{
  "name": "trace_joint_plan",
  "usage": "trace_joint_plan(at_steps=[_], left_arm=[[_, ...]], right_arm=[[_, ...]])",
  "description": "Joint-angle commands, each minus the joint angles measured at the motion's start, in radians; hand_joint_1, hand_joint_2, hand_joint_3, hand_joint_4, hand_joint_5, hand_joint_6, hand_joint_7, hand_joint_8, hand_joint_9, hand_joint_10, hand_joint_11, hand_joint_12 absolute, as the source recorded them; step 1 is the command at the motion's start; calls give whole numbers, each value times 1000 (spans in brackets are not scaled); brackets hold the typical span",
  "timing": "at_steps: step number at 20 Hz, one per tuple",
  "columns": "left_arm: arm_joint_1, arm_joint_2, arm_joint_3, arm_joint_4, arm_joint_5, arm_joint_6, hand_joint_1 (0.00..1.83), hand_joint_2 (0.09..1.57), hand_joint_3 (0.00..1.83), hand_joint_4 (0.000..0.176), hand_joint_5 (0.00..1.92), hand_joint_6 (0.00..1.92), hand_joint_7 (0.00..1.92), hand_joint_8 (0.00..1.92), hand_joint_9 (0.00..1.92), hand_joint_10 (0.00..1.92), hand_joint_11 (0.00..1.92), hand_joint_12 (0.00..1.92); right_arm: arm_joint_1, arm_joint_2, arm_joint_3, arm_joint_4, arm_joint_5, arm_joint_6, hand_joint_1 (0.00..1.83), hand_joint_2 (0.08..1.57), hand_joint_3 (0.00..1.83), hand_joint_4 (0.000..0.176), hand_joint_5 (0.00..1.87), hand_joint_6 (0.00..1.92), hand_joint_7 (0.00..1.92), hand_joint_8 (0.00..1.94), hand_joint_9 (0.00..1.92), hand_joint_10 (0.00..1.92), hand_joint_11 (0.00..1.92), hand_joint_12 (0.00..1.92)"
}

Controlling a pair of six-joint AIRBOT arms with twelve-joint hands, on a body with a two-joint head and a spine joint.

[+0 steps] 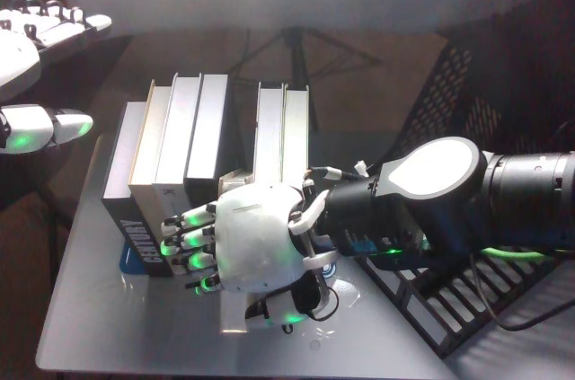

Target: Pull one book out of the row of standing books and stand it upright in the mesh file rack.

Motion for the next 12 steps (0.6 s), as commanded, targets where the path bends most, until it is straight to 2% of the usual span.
trace_joint_plan(at_steps=[1, 2, 3, 4, 5, 6, 7, 8, 9, 10, 11, 12], left_arm=[[-4, 19, 1, -24, -114, 5, 537, 1299, 1, 85, 0, 0, 0, 0, 0, 0, 0, 392], [-4, 19, 0, -24, -115, 5, 534, 1301, 0, 83, 0, 0, 0, 0, 0, 0, 0, 473], [-4, 20, 0, -25, -116, 5, 515, 1304, 1, 85, 0, 0, 0, 0, 0, 0, 0, 285], [-4, 20, 0, -25, -116, 5, 524, 1297, 0, 94, 0, 0, 0, 0, 0, 0, 0, 464], [-4, 20, 0, -25, -116, 5, 517, 1298, 0, 94, 0, 0, 0, 0, 0, 0, 0, 593], [-4, 20, 0, -25, -118, 5, 521, 1297, 0, 93, 0, 0, 0, 0, 0, 0, 0, 516], [-4, 19, -1, -25, -118, 5, 528, 1294, 1, 93, 0, 0, 0, 0, 0, 0, 0, 342], [-5, 19, -1, -25, -118, 5, 512, 1293, 1, 100, 0, 0, 0, 0, 0, 0, 0, 306], [-4, 19, -1, -25, -120, 5, 514, 1296, 1, 97, 0, 0, 0, 0, 0, 0, 0, 246], [-4, 19, -1, -28, -120, 5, 513, 1297, 1, 85, 0, 0, 0, 0, 0, 0, 0, 235], [-3, 19, -1, -28, -121, 5, 500, 1301, 1, 82, 0, 0, 0, 0, 0, 0, 0, 191], [-4, 19, -1, -28, -122, 5, 507, 1312, 1, 86, 0, 0, 0, 0, 0, 0, 0, 37]], right_arm=[[-1, 0, -3, 14, 10, -1, 0, 1504, 0, 0, 452, 110, 173, 0, 0, 0, 0, 0], [-2, 0, -4, 14, 10, -1, 0, 1504, 0, 0, 452, 110, 173, 0, 0, 0, 0, 0], [-3, 0, -6, 13, 11, -1, 0, 1504, 0, 0, 452, 110, 173, 0, 0, 0, 0, 0], [-3, 0, -7, 12, 12, -1, 0, 1504, 0, 0, 452, 110, 173, 0, 0, 0, 0, 0], [-1, 0, -6, 11, 12, -1, 0, 1504, 0, 0, 451, 110, 173, 0, 0, 0, 0, 0], [1, 0, -3, 11, 12, 0, 0, 1504, 0, 0, 451, 110, 173, 0, 0, 0, 0, 0], [1, 0, -3, 11, 12, 1, 0, 1504, 0, 0, 451, 110, 173, 0, 0, 0, 0, 0], [2, 0, -2, 11, 12, 1, 0, 1504, 0, 0, 451, 110, 173, 0, 0, 0, 0, 0], [3, 0, -3, 12, 11, 1, 0, 1504, 0, 0, 451, 110, 173, 0, 0, 0, 0, 0], [4, 0, -4, 12, 11, 1, 0, 1504, 0, 0, 451, 110, 173, 0, 0, 0, 0, 0], [4, 0, -4, 11, 12, 1, 0, 1504, 0, 0, 451, 111, 173, 0, 0, 0, 0, 0], [4, 0, -4, 11, 11, 1, 0, 1504, 0, 0, 451, 111, 173, 0, 0, 0, 0, 0]])
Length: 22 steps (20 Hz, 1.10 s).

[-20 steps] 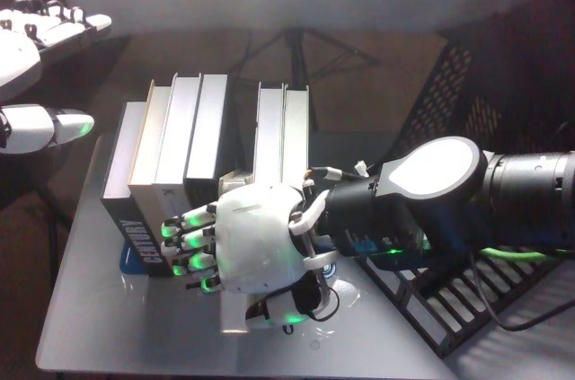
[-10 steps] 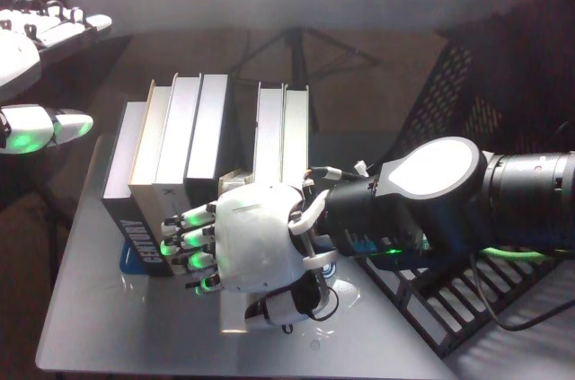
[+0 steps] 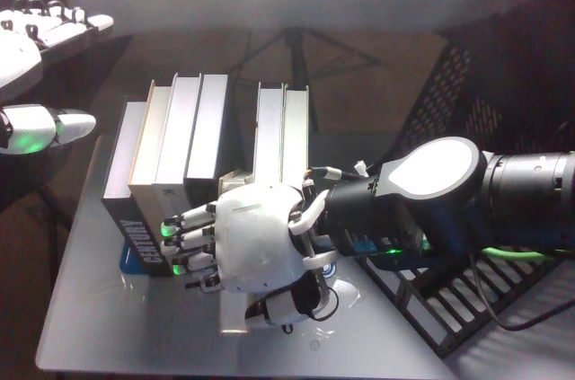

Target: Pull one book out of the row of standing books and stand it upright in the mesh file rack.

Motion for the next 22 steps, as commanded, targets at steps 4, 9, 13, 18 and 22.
trace_joint_plan(at_steps=[4, 9, 13, 18, 22], left_arm=[[-2, 19, 3, -25, -116, 5, 514, 1305, 0, 86, 0, 0, 0, 0, 0, 0, 10, 14], [1, 19, 2, -25, -117, 5, 525, 1302, 1, 76, 0, 0, 0, 0, 0, 0, 0, 58], [0, 20, 2, -25, -118, 5, 529, 1313, 3, 67, 0, 0, 0, 0, 0, 0, 0, 0], [-1, 20, 2, -25, -118, 5, 530, 1301, 1, 81, 0, 0, 0, 0, 0, 0, 1, 192], [1, 20, 2, -26, -118, 5, 550, 1293, 0, 91, 0, 0, 0, 0, 0, 0, 0, 128]], right_arm=[[4, 0, -1, 6, 3, 0, 0, 1504, 0, 0, 451, 111, 173, 0, 0, 0, 0, 0], [7, 0, 7, 3, -3, 0, 0, 1504, 0, 0, 451, 112, 173, 0, 0, 0, 0, 0], [5, 0, 8, 3, -3, 0, 0, 1504, 0, 0, 451, 112, 173, 0, 0, 0, 0, 0], [6, 0, 8, 3, -3, 1, 0, 1504, 0, 0, 450, 112, 173, 0, 0, 0, 0, 0], [6, 0, 9, 3, 0, 1, 0, 1504, 0, 0, 450, 113, 173, 0, 0, 0, 0, 0]])
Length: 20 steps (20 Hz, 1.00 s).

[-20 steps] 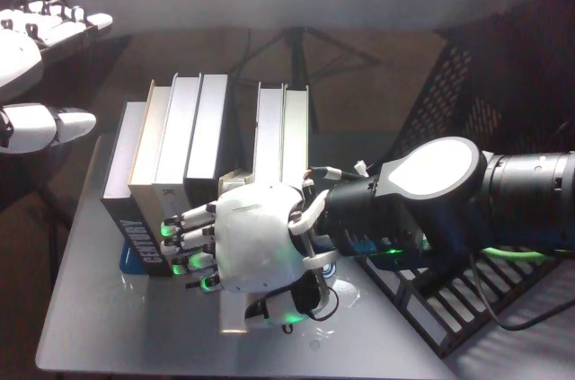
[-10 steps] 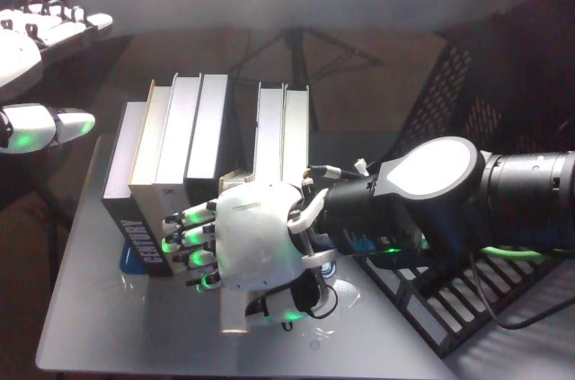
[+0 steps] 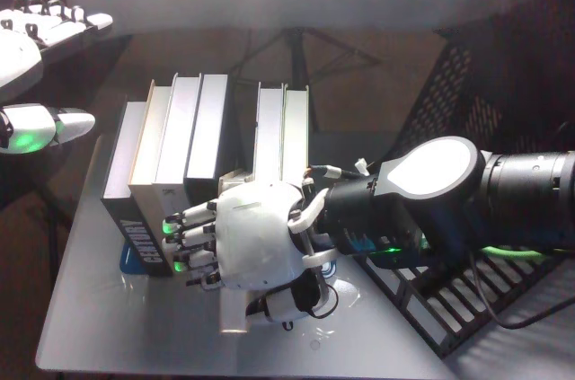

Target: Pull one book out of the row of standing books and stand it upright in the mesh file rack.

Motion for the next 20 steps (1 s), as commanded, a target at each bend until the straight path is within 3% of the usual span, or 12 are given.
trace_joint_plan(at_steps=[1, 4, 5, 6, 8, 11, 15, 16, 17, 18, 19, 20], left_arm=[[2, 20, 3, -22, -118, 5, 543, 1299, 0, 91, 0, 0, 0, 0, 0, 0, 0, 25], [6, 23, 1, -24, -119, 5, 527, 1296, 0, 89, 0, 0, 0, 0, 0, 0, 0, 0], [6, 23, 1, -26, -119, 5, 524, 1303, 5, 78, 0, 0, 0, 0, 0, 0, 8, 335], [6, 23, 1, -26, -119, 5, 524, 1303, 5, 78, 0, 0, 0, 0, 0, 0, 8, 335], [5, 22, 2, -25, -117, 5, 531, 1294, 0, 79, 0, 0, 0, 0, 0, 0, 0, 601], [-4, 19, 6, -14, -109, 5, 520, 1312, 1, 69, 0, 0, 0, 0, 0, 0, 0, 45], [-6, 18, 6, -8, -106, 1, 515, 1314, 1, 66, 0, 0, 0, 0, 0, 0, 66, 34], [-5, 19, 6, -8, -108, 0, 515, 1311, 0, 66, 0, 0, 0, 0, 0, 0, 39, 29], [-2, 19, 6, -9, -110, -1, 526, 1311, 1, 71, 0, 0, 0, 0, 0, 0, 7, 197], [-2, 19, 6, -9, -110, -2, 521, 1313, 0, 69, 0, 0, 0, 0, 0, 0, 1, 306], [-2, 19, 6, -9, -111, -2, 546, 1315, 0, 61, 0, 0, 0, 0, 0, 0, 0, 575], [-2, 19, 5, -9, -113, -3, 546, 1315, 0, 61, 0, 0, 0, 0, 0, 0, 0, 575]], right_arm=[[7, 4, 1, 10, 16, 1, 0, 1504, 0, 0, 450, 113, 173, 0, 0, 0, 0, 0], [30, 34, -20, 23, 58, 6, 0, 1504, 0, 0, 450, 113, 173, 0, 0, 0, 0, 0], [49, 51, -23, 33, 69, 6, 0, 1504, 0, 0, 450, 113, 173, 0, 0, 0, 0, 0], [63, 61, -22, 34, 82, 24, 0, 1504, 0, 0, 450, 113, 173, 0, 0, 0, 0, 0], [81, 61, -23, 34, 107, 50, 0, 1504, 0, 0, 450, 114, 173, 0, 0, 0, 0, 0], [115, 94, -31, 34, 159, 107, 0, 1504, 0, 0, 450, 114, 173, 0, 0, 0, 0, 0], [134, 129, -40, 21, 214, 172, 0, 1504, 0, 0, 450, 114, 173, 0, 0, 0, 0, 0], [144, 140, -41, 22, 232, 191, 598, 1015, 0, 29, 89, 22, 34, 0, 0, 0, 0, 0], [150, 147, -39, 31, 242, 197, 711, 902, 0, 31, 17, 4, 6, 0, 0, 0, 0, 0], [156, 153, -38, 40, 247, 199, 822, 900, 0, 0, 3, 0, 0, 0, 0, 0, 0, 0], [162, 163, -35, 54, 248, 199, 875, 923, 0, 0, 0, 0, 0, 0, 0, 0, 24, 12], [163, 168, -28, 77, 248, 199, 875, 923, 0, 0, 0, 0, 0, 0, 0, 0, 24, 12]])
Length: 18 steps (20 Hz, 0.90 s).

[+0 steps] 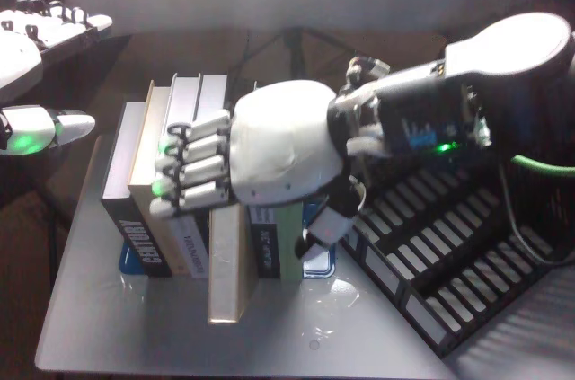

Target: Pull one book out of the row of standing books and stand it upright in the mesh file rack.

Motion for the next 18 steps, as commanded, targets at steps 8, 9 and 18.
trace_joint_plan(at_steps=[8, 9, 18], left_arm=[[1, 17, 3, -22, -121, -5, 533, 1308, 0, 64, 0, 0, 0, 0, 0, 0, 0, 865], [1, 17, 3, -23, -121, -5, 541, 1306, 1, 67, 0, 0, 0, 0, 0, 0, 0, 520], [3, 19, 2, -25, -119, -5, 552, 1299, 0, 99, 0, 0, 0, 0, 0, 0, 0, 552]], right_arm=[[11, 31, 27, 123, 70, 68, 1030, 856, 0, 0, 10, 1, 18, 1, 21, 50, 0, 1399], [15, 36, 25, 125, 72, 68, 958, 817, 0, 0, 0, 0, 0, 0, 0, 1, 0, 1897], [34, 50, 33, 124, 63, 68, 1030, 818, 0, 6, 0, 0, 0, 0, 0, 0, 0, 1921]])
